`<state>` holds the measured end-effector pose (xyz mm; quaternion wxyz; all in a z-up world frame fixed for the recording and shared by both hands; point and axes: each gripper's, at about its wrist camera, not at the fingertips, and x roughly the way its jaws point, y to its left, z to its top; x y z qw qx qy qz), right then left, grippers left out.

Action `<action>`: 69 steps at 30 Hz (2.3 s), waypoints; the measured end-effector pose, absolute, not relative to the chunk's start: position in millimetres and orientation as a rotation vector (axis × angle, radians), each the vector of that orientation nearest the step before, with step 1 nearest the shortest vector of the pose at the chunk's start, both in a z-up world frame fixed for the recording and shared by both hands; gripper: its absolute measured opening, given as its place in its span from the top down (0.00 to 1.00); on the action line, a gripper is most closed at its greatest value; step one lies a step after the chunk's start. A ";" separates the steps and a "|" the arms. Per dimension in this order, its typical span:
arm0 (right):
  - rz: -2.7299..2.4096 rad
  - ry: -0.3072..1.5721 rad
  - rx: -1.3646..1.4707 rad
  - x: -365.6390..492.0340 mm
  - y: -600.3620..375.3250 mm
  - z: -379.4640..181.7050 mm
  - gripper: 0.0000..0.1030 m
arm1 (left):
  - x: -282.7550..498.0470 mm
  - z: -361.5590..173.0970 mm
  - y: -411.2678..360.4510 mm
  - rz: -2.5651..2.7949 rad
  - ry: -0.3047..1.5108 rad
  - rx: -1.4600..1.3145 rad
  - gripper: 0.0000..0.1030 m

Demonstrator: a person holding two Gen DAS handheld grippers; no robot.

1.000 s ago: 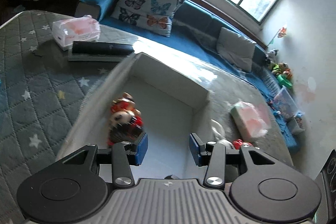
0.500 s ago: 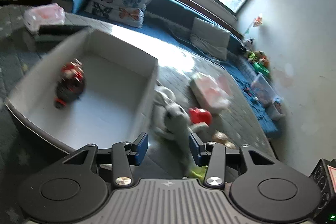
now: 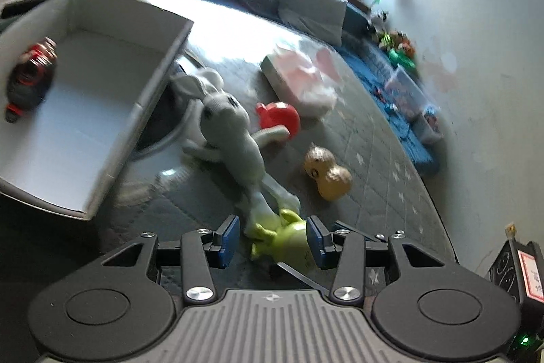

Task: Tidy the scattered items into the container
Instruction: 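Lower the left gripper onto the green alien toy and close, then carry the green alien toy with the left gripper into the box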

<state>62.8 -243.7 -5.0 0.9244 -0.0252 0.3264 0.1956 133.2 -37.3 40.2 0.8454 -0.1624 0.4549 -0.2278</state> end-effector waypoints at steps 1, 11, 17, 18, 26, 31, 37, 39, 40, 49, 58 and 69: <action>0.400 0.676 -0.047 63.8 -245.3 -7.4 0.25 | 134.4 37.3 -40.1 -0.486 0.970 -0.342 0.55; 0.405 0.719 -0.012 70.0 -251.8 -19.8 0.32 | 140.9 20.0 -49.2 -0.511 1.023 -0.388 0.55; 0.410 0.728 0.017 71.5 -252.4 -22.5 0.39 | 143.1 18.0 -50.4 -0.523 1.030 -0.415 0.55; 0.413 0.728 0.020 71.3 -252.3 -22.6 0.40 | 143.5 17.1 -50.6 -0.521 1.032 -0.418 0.55; 0.433 0.727 0.056 71.1 -252.5 -21.4 0.43 | 145.9 11.6 -49.5 -0.516 1.048 -0.444 0.55; 0.424 0.731 0.071 71.8 -253.7 -23.0 0.49 | 145.7 10.0 -49.3 -0.525 1.042 -0.446 0.55; 0.431 0.737 0.098 71.9 -254.3 -21.3 0.52 | 141.5 13.0 -48.4 -0.542 1.038 -0.441 0.59; 0.431 0.728 0.091 70.7 -250.8 -17.9 0.52 | 138.5 17.6 -45.7 -0.546 1.017 -0.437 0.59; 0.432 0.722 0.089 70.5 -249.7 -15.8 0.52 | 137.6 20.2 -43.5 -0.546 1.010 -0.440 0.59; 0.494 0.621 0.044 82.0 -222.0 21.3 0.52 | 138.4 67.8 -5.9 -0.503 0.867 -0.447 0.59; 0.581 0.526 -0.003 133.2 -165.1 55.2 0.52 | 174.4 100.0 48.8 -0.398 0.763 -0.470 0.58; 0.652 0.604 -0.046 212.6 -110.3 35.1 0.52 | 234.5 69.6 95.6 -0.309 0.811 -0.525 0.58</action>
